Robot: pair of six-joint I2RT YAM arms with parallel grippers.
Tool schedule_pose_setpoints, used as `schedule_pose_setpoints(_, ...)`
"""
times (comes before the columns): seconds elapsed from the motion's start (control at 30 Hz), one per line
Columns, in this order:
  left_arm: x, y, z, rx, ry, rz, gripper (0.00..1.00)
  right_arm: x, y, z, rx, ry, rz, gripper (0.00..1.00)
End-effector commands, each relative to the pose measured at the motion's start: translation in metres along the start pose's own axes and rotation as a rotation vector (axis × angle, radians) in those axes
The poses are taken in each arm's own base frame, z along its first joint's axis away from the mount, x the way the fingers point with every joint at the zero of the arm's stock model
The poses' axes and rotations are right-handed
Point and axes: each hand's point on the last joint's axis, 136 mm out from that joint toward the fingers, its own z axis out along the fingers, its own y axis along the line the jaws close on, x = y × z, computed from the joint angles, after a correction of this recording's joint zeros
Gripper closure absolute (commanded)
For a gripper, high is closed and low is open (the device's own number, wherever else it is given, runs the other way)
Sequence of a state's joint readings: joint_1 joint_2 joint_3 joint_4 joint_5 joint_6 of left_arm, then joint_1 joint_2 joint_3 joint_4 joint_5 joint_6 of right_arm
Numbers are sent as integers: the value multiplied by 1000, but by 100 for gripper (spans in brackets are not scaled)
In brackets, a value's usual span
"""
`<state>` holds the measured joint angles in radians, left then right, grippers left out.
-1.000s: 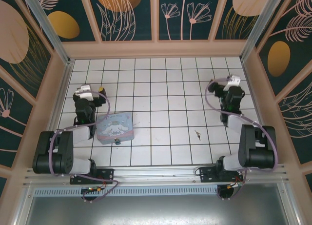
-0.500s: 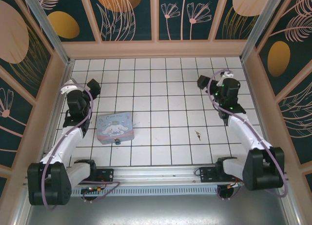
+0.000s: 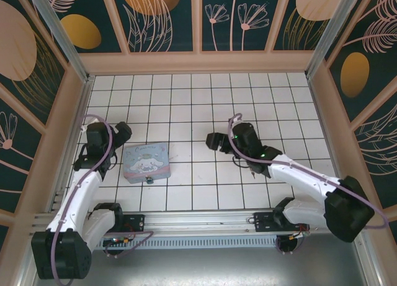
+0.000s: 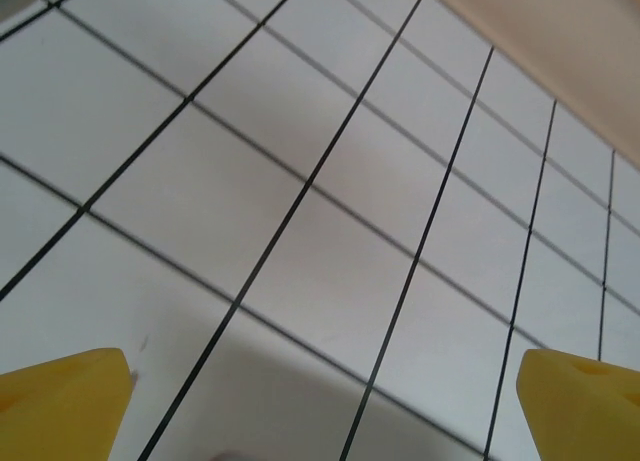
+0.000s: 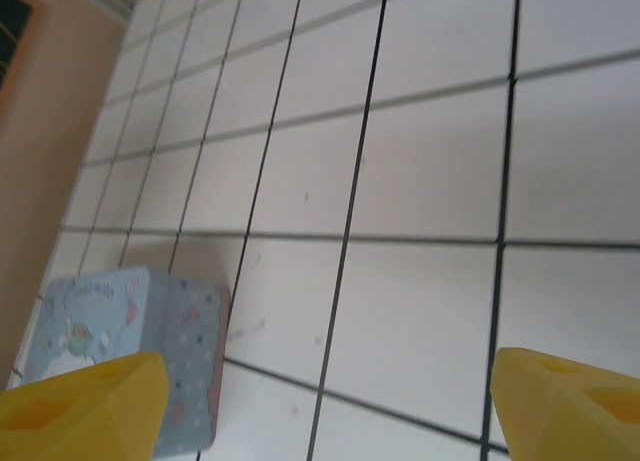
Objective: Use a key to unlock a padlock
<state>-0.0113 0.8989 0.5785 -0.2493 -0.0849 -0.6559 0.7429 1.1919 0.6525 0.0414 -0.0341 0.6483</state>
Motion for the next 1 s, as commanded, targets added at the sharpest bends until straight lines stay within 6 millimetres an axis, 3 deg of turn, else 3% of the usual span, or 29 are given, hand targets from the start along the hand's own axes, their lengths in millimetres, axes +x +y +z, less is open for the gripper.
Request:
schedule_pose_setpoints(0.0,33,18,-3,-34,105,11,1,5,24,10,-25,1,32,17)
schedule_pose_setpoints(0.27,57,7,-8,58,189,-78,1,40,92,53,-119,105,-10,20)
schedule_pose_setpoints(0.53,85,1,-14,139,250,-141,1,68,127,84,-161,179,-10,23)
schedule_pose_setpoints(0.8,107,-35,-13,241,304,-165,1,87,127,106,-133,244,3,31)
schedule_pose_setpoints(0.97,112,-63,-11,279,315,-134,1,81,110,109,-94,229,40,49)
